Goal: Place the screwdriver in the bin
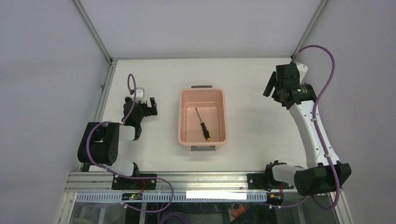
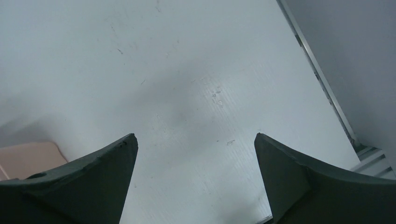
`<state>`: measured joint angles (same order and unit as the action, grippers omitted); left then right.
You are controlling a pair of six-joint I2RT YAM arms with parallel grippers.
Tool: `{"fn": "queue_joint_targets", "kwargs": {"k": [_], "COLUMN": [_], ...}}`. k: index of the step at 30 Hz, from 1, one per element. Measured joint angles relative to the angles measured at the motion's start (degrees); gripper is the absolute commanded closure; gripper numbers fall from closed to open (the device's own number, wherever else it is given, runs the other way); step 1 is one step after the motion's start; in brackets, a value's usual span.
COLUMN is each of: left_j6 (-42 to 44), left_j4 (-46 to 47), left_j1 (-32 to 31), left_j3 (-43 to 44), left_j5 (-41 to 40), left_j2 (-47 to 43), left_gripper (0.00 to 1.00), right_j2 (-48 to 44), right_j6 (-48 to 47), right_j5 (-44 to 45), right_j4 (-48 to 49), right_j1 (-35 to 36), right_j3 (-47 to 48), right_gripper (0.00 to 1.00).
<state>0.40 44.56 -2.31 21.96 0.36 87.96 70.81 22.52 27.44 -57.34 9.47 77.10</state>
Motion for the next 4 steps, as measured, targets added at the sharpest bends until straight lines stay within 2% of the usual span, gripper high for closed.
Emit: {"fn": "queue_joint_targets", "kwargs": {"k": [4], "left_j6": [0.0], "left_j4": [0.0], "left_j1": [0.0], "left_j3": [0.0], "left_j5": [0.0], "left_j2": [0.0], "left_gripper": [0.01], "right_j2": [-2.2], "right_j6": [-0.9], "right_j5": [0.2], "right_j4": [-0.5], "right_j1": [-1.4], "right_j3": [-0.4], "right_gripper": [0.01]}}
